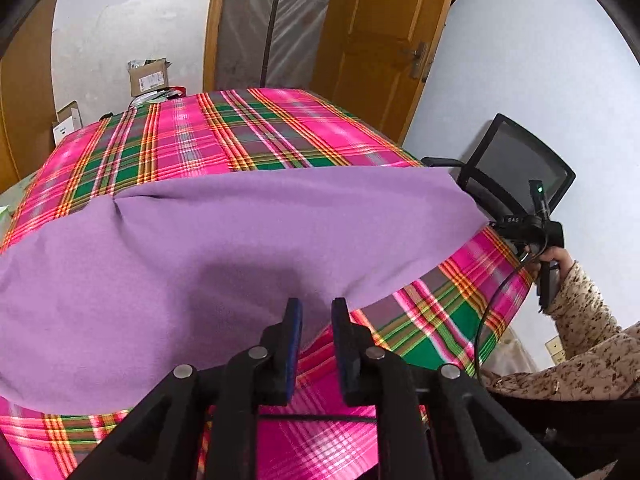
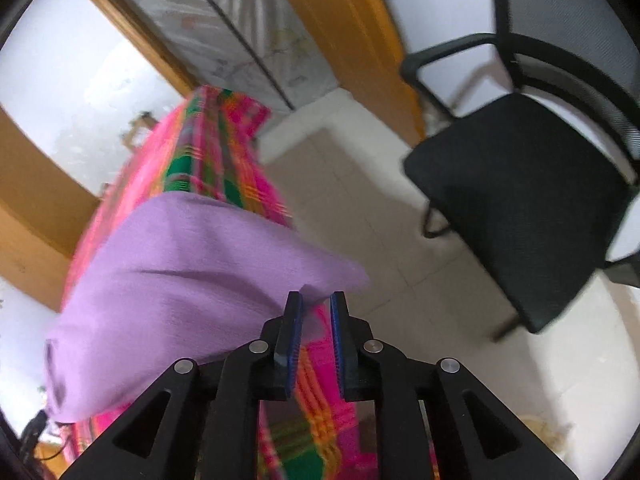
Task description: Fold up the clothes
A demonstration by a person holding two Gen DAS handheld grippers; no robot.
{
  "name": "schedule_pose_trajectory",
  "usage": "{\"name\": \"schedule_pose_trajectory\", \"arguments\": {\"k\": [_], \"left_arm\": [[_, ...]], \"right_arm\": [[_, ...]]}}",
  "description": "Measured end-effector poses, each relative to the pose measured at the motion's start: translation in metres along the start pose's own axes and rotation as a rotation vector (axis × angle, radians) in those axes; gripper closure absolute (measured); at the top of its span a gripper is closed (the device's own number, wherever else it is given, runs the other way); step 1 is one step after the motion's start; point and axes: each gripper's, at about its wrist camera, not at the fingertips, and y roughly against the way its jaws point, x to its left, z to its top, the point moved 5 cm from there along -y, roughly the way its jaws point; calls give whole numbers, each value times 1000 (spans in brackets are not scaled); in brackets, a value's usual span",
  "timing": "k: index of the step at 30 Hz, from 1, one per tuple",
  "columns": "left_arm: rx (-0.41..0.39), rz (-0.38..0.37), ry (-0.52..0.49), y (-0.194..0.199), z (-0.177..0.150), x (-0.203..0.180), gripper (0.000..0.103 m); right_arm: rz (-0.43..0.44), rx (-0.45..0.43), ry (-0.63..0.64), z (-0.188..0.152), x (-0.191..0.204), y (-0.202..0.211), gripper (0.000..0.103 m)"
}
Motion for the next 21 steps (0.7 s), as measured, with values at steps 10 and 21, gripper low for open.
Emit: {"name": "schedule_pose_trajectory", "arguments": {"k": [10, 21], "left_arm": [[-33, 66, 112, 21, -3, 49, 88], [-19, 213, 277, 48, -25, 133, 88]], "right_arm": [[92, -128, 161, 13, 62, 45, 85], [254, -28, 475, -23, 183, 22, 85]]}}
